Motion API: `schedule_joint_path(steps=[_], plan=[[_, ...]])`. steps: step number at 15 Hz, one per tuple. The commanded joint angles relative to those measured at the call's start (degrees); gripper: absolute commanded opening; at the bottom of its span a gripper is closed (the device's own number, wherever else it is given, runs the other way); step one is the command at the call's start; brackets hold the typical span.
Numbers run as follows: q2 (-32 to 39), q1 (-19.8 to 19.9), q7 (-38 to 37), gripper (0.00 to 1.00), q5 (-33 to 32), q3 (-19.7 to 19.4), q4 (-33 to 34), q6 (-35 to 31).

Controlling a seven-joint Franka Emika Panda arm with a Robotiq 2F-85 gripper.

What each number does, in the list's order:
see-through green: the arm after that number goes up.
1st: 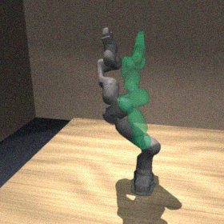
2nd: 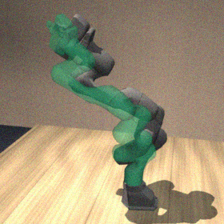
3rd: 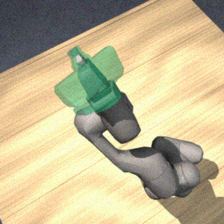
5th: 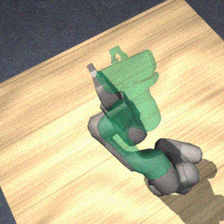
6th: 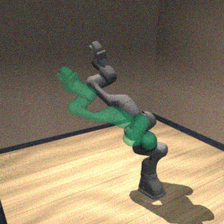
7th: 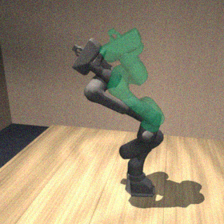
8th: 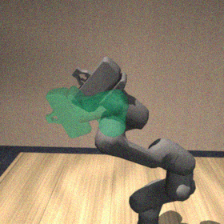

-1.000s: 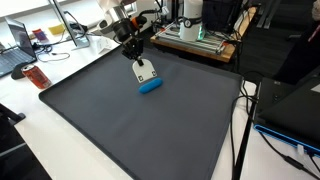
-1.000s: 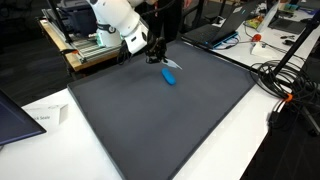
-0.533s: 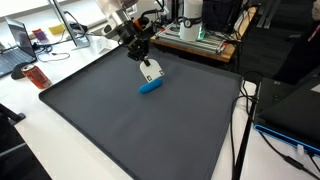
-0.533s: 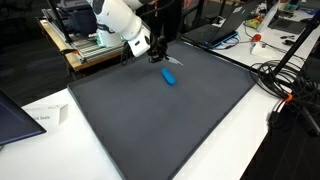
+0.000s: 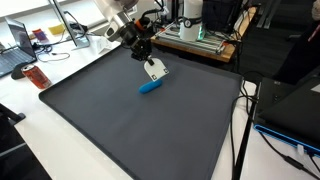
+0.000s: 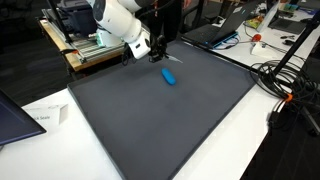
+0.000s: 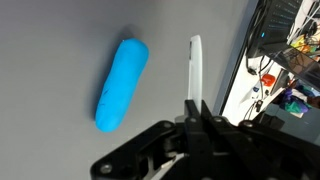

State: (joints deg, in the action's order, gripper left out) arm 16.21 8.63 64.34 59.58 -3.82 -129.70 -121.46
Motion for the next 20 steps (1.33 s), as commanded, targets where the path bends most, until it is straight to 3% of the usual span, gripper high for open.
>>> schedule_joint_path(steps=[1,7,12,16,20], plan=[[0.77,0.59,-0.08,0.01,0.46,-0.36,1.00,2.77],[-0.08,-0.61,-4.63,0.01,-1.51,-0.58,0.55,0.38],[-5.16,-4.02,-15.77,0.01,-8.94,-0.08,-0.71,-4.88],[-9.29,-7.45,-32.08,0.01,-22.65,1.15,-0.49,-9.19],[-11.73,-12.55,-47.01,0.01,-42.16,-0.09,1.26,-8.68]])
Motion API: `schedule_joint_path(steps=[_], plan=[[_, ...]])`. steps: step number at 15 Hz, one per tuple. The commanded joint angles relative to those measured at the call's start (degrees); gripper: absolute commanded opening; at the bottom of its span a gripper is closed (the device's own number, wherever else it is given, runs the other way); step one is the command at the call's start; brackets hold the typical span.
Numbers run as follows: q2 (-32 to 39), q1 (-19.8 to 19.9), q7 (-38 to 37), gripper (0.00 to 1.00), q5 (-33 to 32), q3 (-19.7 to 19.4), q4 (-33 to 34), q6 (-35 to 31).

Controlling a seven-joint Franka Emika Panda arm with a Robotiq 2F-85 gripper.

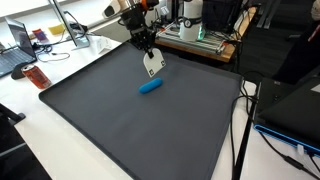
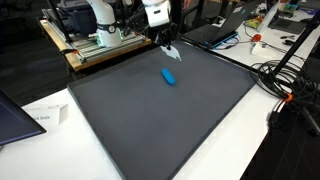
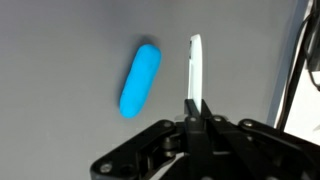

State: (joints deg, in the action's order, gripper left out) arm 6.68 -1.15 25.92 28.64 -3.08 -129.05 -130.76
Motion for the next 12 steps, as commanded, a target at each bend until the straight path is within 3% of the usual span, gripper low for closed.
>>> schedule_joint_path(steps=[1,4,8,12], plan=[[-2.56,-3.40,-11.39,0.01,-16.11,-0.74,1.44,1.89],[-3.20,-2.11,-12.74,0.01,-27.48,2.33,4.36,6.28],[-2.79,-1.99,-3.93,0.01,-31.93,4.26,8.49,9.70],[-2.40,-1.65,8.04,0.01,-31.69,5.34,11.46,9.97]])
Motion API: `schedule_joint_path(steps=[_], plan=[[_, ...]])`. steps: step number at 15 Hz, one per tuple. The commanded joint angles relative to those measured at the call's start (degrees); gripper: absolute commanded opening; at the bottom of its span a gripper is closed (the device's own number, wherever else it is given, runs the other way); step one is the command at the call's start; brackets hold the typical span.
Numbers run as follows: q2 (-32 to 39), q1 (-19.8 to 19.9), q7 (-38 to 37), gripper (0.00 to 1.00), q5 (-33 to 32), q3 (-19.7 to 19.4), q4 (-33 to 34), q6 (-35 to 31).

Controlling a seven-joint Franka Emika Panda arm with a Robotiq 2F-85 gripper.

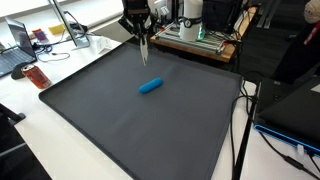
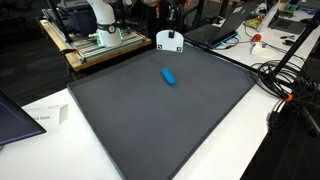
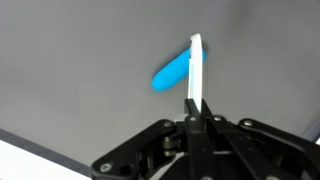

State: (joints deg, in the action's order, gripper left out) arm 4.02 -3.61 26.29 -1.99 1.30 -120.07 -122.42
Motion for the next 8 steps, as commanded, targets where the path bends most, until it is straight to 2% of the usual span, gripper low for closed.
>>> schedule_joint_path(steps=[1,6,7,8], plan=[[0.55,0.89,10.89,0.01,-0.73,1.14,3.27,1.91],[3.32,-0.07,20.48,0.01,-5.42,2.16,6.11,4.64],[1.41,0.57,17.53,0.04,-2.97,1.85,3.77,2.75],[1.99,0.49,18.49,0.04,-3.61,2.20,4.12,2.86]])
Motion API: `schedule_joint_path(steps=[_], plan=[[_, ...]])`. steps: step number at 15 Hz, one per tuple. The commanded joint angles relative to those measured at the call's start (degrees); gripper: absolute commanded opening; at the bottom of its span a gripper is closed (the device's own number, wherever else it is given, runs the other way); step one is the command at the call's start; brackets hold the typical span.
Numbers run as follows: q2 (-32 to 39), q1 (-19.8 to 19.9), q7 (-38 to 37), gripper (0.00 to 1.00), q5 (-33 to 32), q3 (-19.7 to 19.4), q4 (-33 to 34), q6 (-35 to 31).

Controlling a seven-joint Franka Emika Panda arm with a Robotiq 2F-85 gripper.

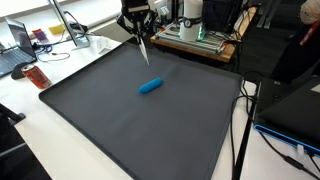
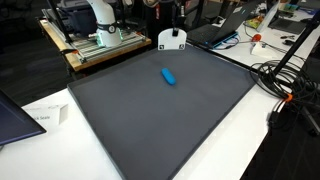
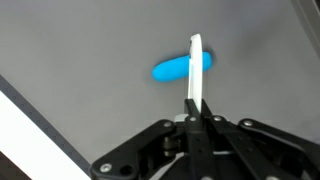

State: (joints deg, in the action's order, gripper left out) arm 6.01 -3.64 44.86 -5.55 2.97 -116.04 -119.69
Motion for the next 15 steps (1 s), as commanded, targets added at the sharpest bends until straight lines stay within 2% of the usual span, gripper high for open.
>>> schedule_joint_path(steps=[1,4,5,9,15], plan=[[0.52,0.43,0.39,0.04,-0.40,0.79,0.40,0.17],[1.23,0.43,0.92,0.04,-0.62,0.95,0.96,0.29],[2.54,0.25,1.33,0.01,-2.26,0.90,2.00,1.04],[7.51,0.22,0.84,0.01,-4.85,0.80,4.67,1.54],[13.71,0.72,3.12,0.01,-4.43,1.64,7.10,-0.27]])
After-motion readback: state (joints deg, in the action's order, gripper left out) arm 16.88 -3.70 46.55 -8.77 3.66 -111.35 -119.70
